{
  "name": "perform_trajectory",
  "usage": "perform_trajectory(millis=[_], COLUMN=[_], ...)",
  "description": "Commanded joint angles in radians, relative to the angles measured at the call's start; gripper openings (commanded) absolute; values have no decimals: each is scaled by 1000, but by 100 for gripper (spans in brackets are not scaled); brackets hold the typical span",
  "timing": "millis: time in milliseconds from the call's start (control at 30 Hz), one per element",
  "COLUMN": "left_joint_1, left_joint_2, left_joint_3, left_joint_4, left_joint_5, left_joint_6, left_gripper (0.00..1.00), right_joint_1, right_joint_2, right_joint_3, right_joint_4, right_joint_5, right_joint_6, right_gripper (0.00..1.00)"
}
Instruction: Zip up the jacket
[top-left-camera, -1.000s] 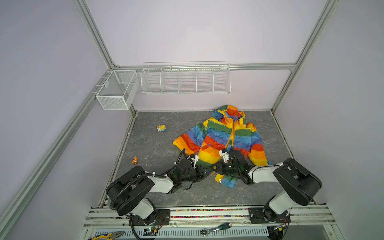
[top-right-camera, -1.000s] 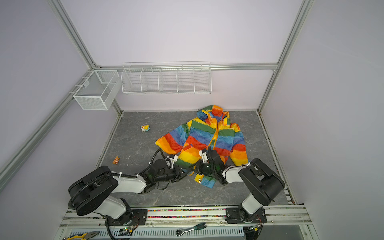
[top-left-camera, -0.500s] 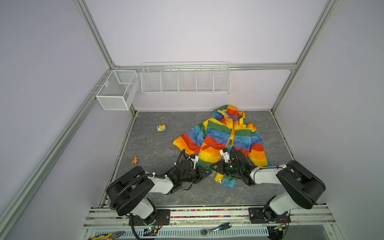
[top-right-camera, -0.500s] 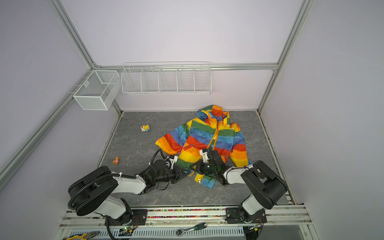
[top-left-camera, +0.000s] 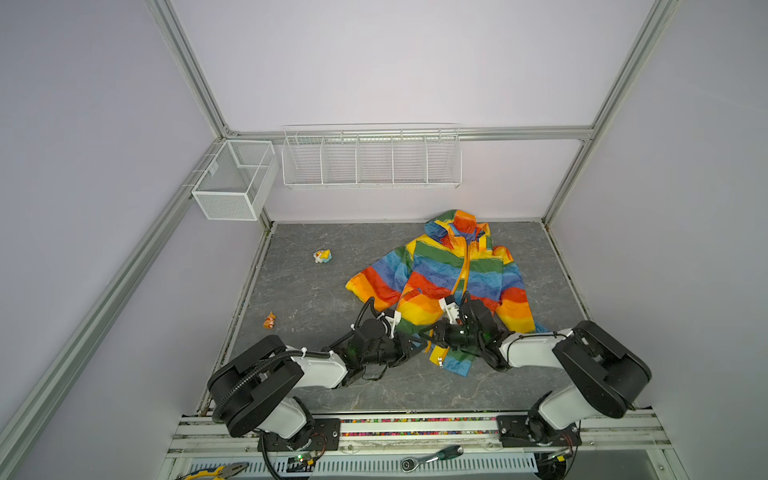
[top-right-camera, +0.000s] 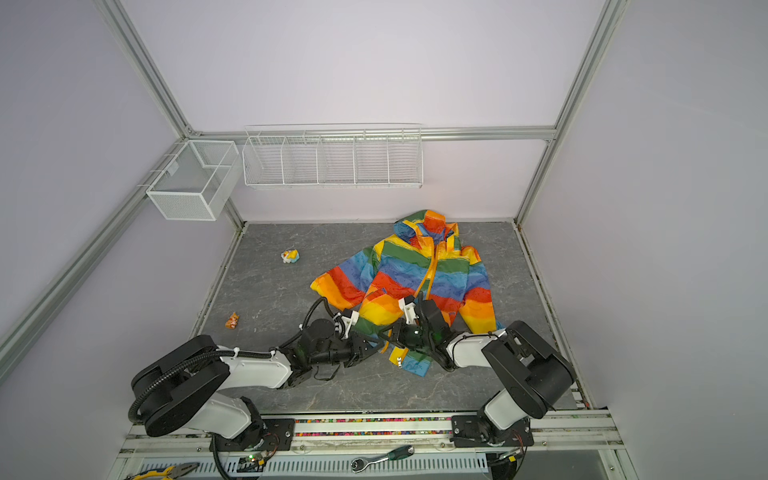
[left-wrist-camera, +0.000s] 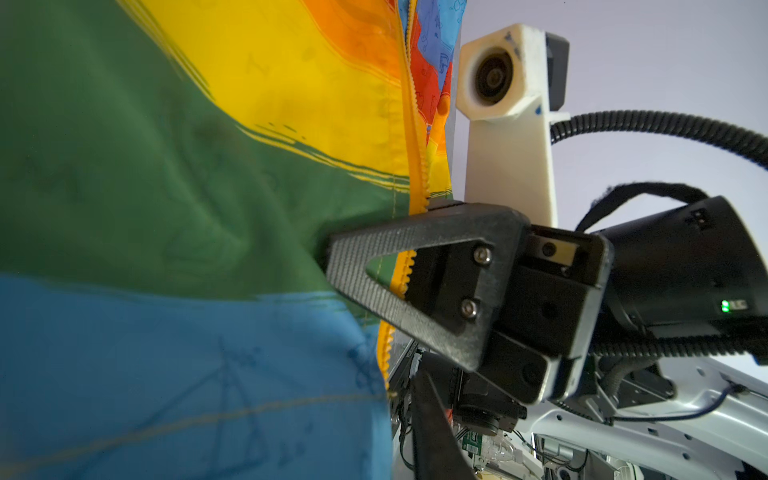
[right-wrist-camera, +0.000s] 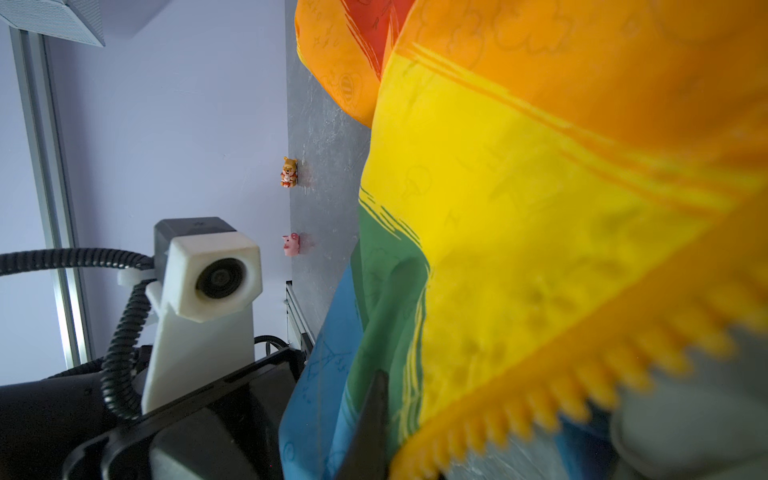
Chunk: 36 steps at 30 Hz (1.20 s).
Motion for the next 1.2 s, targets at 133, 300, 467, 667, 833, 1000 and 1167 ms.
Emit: perform_trajectory(millis=[133,300,467,667,833,1000,1167], left_joint_1=[-11,-13,-14,-14,-14,-13,-14], left_joint_2=[33,39,41,36,26,16,16], left_joint_3=[24,26,26,26,19,10,5], left_joint_4=[26,26,24,20,1,-11,-4], left_joint_5=[21,25,25,16,-2,-13,-20], left_joint_6=[8,9,11,11,11,8,3], left_gripper=[17,11,8,6,25,27,23], right_joint_1=[-5,-4,-4,-5,-5,-5,-4], right_joint_2=[-14,-14,-15,-23,-29,-32,-29], right_joint_3=[14,14,14,9,-4,-12,-15], right_joint_4=[2,-1,-1,-3,-5,-8,-4], right_joint_5=[-4,-5,-6,-6,-4,0,2], right_joint_6=[-8,-10,-10,-12,-19,-27,-29], right_gripper=[7,7,7,7,7,7,7])
